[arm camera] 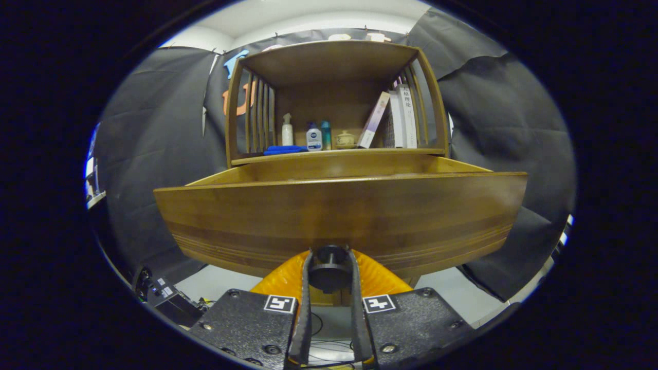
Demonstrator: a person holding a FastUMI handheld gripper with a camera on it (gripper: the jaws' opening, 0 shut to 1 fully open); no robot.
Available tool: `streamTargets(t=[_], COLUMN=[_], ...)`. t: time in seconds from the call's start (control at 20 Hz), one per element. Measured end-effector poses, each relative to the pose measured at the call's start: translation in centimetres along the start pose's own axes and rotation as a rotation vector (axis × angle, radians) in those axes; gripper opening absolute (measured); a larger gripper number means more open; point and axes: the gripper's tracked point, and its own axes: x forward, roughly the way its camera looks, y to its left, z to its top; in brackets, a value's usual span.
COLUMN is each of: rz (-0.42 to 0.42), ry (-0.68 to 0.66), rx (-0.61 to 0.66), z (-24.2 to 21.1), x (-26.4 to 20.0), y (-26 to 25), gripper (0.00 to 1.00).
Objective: Pull open the drawer, take out the items inside it, and place them on the countertop above the cabinet.
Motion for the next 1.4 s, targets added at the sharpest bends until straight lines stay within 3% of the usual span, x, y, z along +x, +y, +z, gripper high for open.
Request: streamTargets(t=[0.25,0.45,0.6,0.85,1.0,1.15,1.4], rz=[0.012,0.029,0.079,0.165,0.194,0.211,0.247], ry=[0.02,0.085,0.082,0.019,0.037,0.129,0.437], rx=[-0.008,0.004,0.008,-0.052,-0.073,-0.084,-0.041], z=[-0.3,-0.5,2.6,9.8,13.1,14.6,12.4], x=[-0.3,-1.7,-3.7,-5.5,-3.6,-0.1,5.6], y=[-0.1,-0.6,0.2,2.1,2.5,2.5,2.9], gripper=[0.36,0.61,0.78,0.85,0.86,0.86,0.86])
